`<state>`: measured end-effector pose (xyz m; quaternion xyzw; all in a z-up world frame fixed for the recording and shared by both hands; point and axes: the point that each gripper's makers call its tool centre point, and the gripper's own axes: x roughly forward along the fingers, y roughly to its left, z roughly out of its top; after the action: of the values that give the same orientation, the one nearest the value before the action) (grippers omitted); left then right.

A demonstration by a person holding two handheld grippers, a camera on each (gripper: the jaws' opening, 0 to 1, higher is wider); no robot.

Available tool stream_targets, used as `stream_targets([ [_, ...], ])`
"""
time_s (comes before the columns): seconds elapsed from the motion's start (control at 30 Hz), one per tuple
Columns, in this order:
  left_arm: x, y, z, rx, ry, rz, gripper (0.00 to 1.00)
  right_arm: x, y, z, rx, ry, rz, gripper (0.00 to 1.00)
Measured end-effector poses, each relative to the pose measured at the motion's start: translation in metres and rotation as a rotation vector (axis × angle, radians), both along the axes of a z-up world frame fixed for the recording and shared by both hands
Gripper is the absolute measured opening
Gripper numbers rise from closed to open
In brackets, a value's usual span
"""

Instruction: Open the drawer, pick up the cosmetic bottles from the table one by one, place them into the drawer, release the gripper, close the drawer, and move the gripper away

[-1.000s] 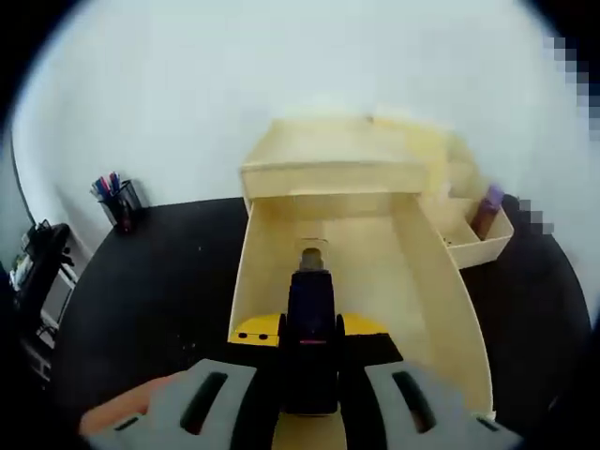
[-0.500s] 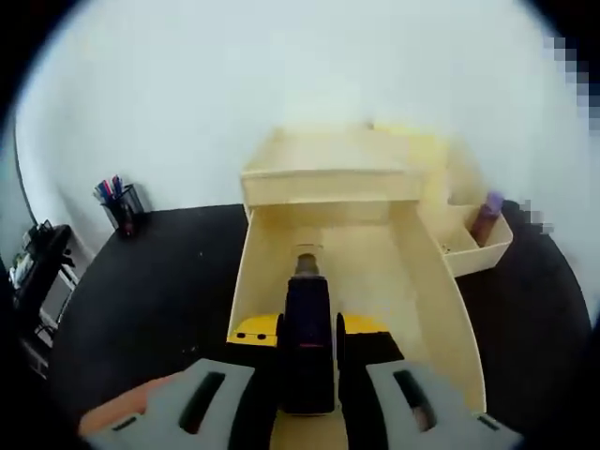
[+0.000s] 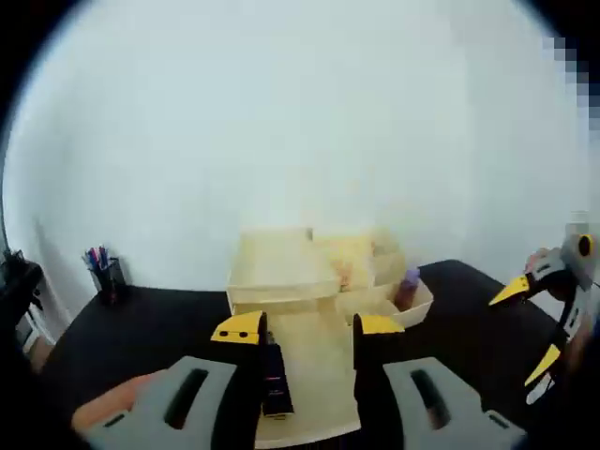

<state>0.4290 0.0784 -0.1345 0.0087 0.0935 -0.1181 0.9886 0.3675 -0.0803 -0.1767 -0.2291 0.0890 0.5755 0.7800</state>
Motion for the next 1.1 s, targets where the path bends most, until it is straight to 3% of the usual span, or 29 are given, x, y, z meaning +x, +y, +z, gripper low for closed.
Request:
stream_targets([
  [0.13,-0.022,0.004,0.011,0.048,-0.087,-0.067,0.49,0.004,0.003,-0.007,-0.004,-0.007,-0.026,0.72],
  [0.23,-0.032,0.007,0.003,0.048,-0.080,-0.095,0.64,0.008,0.003,-0.009,-0.001,-0.015,-0.051,0.80],
  [0.33,-0.041,0.012,-0.007,0.070,-0.100,-0.138,0.80,0.011,0.006,-0.013,0.009,-0.017,-0.072,0.91],
  [0.4,-0.045,0.018,-0.011,0.079,-0.126,-0.149,0.89,0.013,0.008,-0.018,0.000,-0.041,-0.089,0.93],
  [0.47,-0.048,0.027,-0.011,0.077,-0.172,-0.135,0.91,0.018,0.007,-0.023,-0.021,-0.073,-0.118,0.93],
  [0.53,-0.051,0.028,-0.016,0.039,-0.172,-0.165,0.96,0.017,0.008,-0.027,-0.035,-0.077,-0.122,0.93],
  [0.73,-0.058,0.036,-0.027,-0.014,-0.195,-0.216,0.96,0.013,0.009,-0.026,-0.038,-0.078,-0.128,0.93],
  [0.83,-0.058,0.033,-0.038,-0.041,-0.178,-0.238,0.96,0.013,0.009,-0.026,-0.035,-0.070,-0.139,0.93],
  [0.97,-0.054,0.023,-0.065,0.011,-0.136,-0.280,0.96,0.010,0.015,-0.028,-0.017,-0.054,-0.143,0.93],
  [1.1,-0.052,0.015,-0.090,0.028,-0.102,-0.318,0.96,0.016,0.022,-0.027,-0.057,-0.071,-0.140,0.93],
])
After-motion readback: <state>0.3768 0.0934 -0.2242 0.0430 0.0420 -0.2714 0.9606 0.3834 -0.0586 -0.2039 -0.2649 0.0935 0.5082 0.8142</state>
